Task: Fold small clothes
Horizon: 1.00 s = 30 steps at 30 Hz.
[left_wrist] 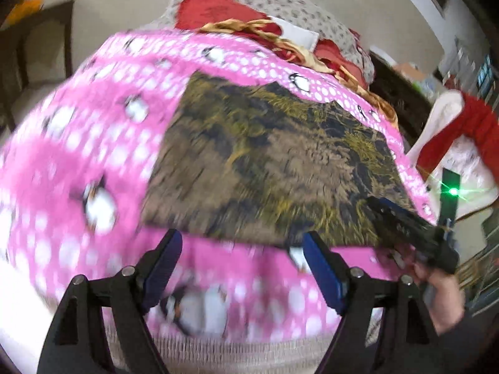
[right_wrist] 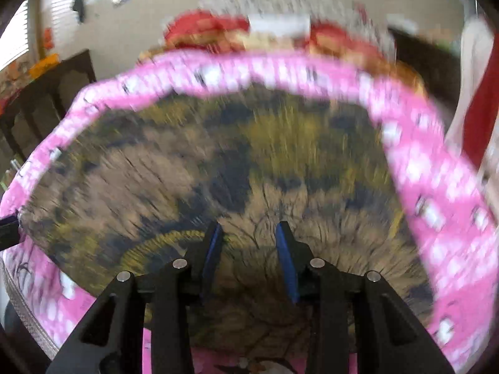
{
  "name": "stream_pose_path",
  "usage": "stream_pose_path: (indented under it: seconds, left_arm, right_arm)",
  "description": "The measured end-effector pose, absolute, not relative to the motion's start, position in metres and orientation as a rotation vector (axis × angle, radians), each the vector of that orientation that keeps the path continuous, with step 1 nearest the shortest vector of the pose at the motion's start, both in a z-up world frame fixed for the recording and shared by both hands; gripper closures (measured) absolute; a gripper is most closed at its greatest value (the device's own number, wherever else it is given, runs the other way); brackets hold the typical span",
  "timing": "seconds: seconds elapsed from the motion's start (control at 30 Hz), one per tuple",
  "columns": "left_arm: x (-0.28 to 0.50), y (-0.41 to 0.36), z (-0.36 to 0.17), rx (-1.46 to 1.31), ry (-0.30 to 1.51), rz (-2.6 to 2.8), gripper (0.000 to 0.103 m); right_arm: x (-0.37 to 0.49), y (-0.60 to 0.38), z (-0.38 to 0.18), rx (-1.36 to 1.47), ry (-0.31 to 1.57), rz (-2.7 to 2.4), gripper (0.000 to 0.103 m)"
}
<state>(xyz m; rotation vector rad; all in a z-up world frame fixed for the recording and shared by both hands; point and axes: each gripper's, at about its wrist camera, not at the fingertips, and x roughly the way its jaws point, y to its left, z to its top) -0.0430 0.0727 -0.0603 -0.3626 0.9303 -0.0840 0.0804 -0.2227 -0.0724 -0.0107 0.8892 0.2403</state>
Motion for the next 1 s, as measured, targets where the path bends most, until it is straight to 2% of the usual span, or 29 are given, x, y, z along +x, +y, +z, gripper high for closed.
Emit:
stream_pose_path:
  seconds: [0.17,0.3,0.53,0.6,0.63,0.67,0.73,0.8,0.93,1.0]
  left_arm:
    - [-0.047,0.098,-0.093,-0.618,0.933,-0.144,0.014]
    - [-0.041,0.113,-0.096,-0.767,0.873,-0.176,0.009]
    - [-0.021,0.098,-0.093,-0.829,0.887,-0.241,0.004]
    - [-0.019,0.080,-0.090,-0.756,0.918,-0.312,0.011]
    - [-0.017,0.079,-0.086,-0.715,0.903,-0.304,0.021]
    - [-0.015,0.086,-0.085,-0.726,0.893,-0.275,0.023]
    - [-0.012,0.122,-0.094,-0.915,0.873,-0.170,0.027]
    - [-0.010,0.144,-0.096,-0.998,0.838,-0.129,0.028]
    - [-0.008,0.122,-0.089,-0.876,0.880,-0.223,0.027]
    - [-0.006,0.122,-0.081,-0.806,0.846,-0.210,0.027]
  right_arm:
    - [0.077,-0.220,-0.073,-0.019,0.872,0.238,0.066]
    - [0.074,-0.216,-0.075,-0.029,0.869,0.234,0.065]
    - [0.075,-0.216,-0.076,-0.021,0.868,0.239,0.064]
    - [0.074,-0.216,-0.075,-0.020,0.869,0.239,0.064]
    - [0.074,-0.216,-0.075,-0.019,0.869,0.240,0.064]
    - [0.074,-0.216,-0.075,-0.019,0.869,0.240,0.064]
    - [0.074,-0.216,-0.075,-0.018,0.867,0.241,0.064]
    - [0.074,-0.216,-0.075,-0.017,0.867,0.242,0.064]
    - [0.074,-0.215,-0.075,-0.015,0.867,0.243,0.064]
    - [0.074,-0.216,-0.075,-0.016,0.867,0.243,0.064]
